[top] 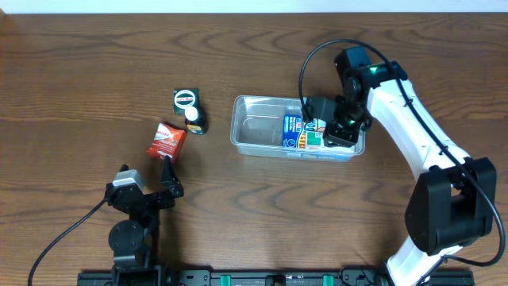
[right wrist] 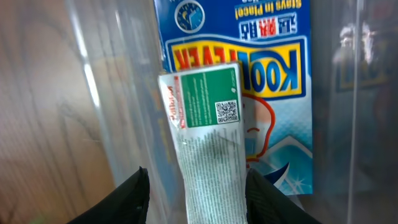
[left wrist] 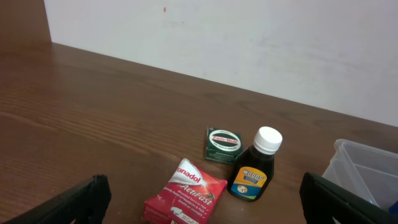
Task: Pack container
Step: 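Carry the Panadol box over the container and lower it in, then release the Panadol box and retract the right arm to the side, then reach the left gripper to the red Panadol packet and grasp it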
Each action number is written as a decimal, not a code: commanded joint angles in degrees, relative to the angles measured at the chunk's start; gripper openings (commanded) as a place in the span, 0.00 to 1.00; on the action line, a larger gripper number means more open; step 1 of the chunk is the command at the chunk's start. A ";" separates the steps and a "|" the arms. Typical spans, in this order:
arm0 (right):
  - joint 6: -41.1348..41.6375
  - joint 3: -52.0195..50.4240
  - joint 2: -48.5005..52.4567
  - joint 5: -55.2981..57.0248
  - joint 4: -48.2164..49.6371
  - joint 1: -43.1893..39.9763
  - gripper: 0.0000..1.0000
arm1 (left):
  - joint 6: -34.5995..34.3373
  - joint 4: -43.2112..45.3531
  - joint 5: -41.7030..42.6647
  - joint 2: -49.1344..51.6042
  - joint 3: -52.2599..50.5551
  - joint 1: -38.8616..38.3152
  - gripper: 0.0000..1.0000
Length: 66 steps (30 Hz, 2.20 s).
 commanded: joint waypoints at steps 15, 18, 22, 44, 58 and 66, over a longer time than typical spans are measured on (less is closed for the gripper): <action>11.56 20.68 -6.95 -2.01 0.07 0.72 0.64 | -0.24 -2.03 -1.55 0.07 -1.20 0.24 0.98; 18.53 24.37 -8.72 2.47 2.32 -1.77 0.99 | -0.24 -2.03 -1.55 0.07 -1.20 0.24 0.98; 28.52 25.16 -9.88 7.48 5.77 -7.74 0.99 | -0.24 -2.03 -1.55 0.07 -1.20 0.24 0.98; 45.70 21.73 -5.14 9.35 4.85 -38.03 0.99 | -0.24 -1.40 -1.55 0.07 -1.20 0.24 0.98; 45.72 21.73 -5.14 9.35 4.85 -38.14 0.99 | 3.87 -10.03 7.30 11.56 9.09 0.59 0.98; 45.70 21.73 -5.14 9.35 4.85 -38.14 0.99 | 4.98 -21.40 10.05 46.31 31.15 4.85 0.98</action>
